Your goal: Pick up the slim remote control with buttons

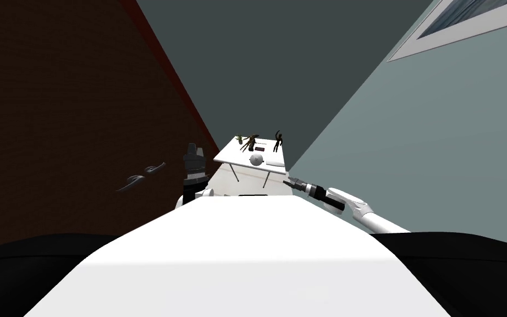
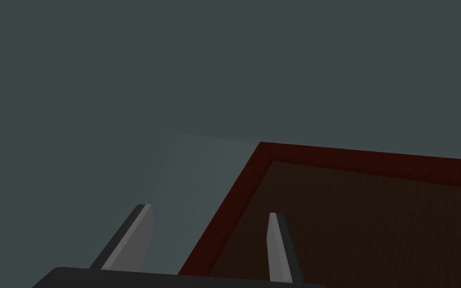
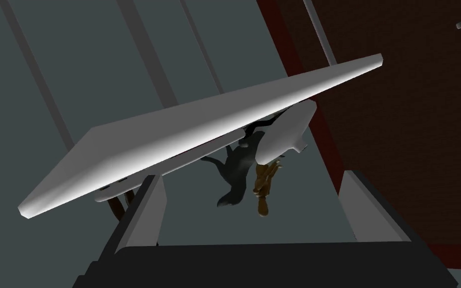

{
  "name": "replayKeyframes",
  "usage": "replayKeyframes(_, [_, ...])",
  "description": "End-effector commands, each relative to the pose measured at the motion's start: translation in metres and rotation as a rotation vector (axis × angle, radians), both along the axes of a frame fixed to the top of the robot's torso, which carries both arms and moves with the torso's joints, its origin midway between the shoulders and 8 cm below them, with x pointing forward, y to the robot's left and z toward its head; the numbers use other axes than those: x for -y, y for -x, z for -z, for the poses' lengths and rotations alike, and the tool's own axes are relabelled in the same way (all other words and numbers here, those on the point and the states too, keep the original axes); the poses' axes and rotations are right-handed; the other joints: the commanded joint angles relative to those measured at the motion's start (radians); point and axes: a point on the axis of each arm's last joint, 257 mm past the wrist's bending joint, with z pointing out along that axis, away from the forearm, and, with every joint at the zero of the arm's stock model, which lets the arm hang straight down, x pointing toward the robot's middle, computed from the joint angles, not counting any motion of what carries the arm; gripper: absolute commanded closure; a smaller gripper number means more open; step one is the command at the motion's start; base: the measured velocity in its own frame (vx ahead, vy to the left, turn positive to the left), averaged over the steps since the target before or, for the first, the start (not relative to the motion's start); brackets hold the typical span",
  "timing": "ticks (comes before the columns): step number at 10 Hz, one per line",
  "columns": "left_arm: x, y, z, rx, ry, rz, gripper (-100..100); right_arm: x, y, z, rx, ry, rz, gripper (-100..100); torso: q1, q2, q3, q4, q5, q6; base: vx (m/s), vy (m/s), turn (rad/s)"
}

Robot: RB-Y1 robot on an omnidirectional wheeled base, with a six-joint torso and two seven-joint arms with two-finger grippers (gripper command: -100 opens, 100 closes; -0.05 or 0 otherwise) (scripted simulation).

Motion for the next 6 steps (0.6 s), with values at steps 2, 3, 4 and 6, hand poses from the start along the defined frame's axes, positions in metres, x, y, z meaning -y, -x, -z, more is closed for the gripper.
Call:
replayKeyframes(2, [0.0, 0.0, 0.0, 0.0, 0.0, 0.0, 0, 0.001, 0.0, 0.0, -0.001, 0.001, 0.0, -100, 0.0, 0.0, 0.0, 0.0, 0.0, 0.0, 0.002, 0.012, 0.014])
replayKeyframes(3, [0.0, 0.0, 0.0, 0.0, 0.0, 0.0, 0, 0.001, 0.0, 0.0, -0.001, 0.001, 0.0, -100, 0.0, 0.0, 0.0, 0.0, 0.0, 0.0, -0.011, 0.021, -0.026])
replayKeyframes(4, [0.0, 0.0, 0.0, 0.0, 0.0, 0.0, 0, 0.001, 0.0, 0.0, -0.001, 0.001, 0.0, -100, 0.0, 0.001, 0.001, 0.0, 0.0, 0.0, 0.005, 0.001, 0.029])
replayKeyframes(6, [0.0, 0.0, 0.0, 0.0, 0.0, 0.0, 0, 0.032, 0.016, 0.017, -0.05, 0.104, -0.026, -100, -0.001, 0.0, 0.0, 0.0, 0.0, 0.0, 0.015, 0.008, 0.049])
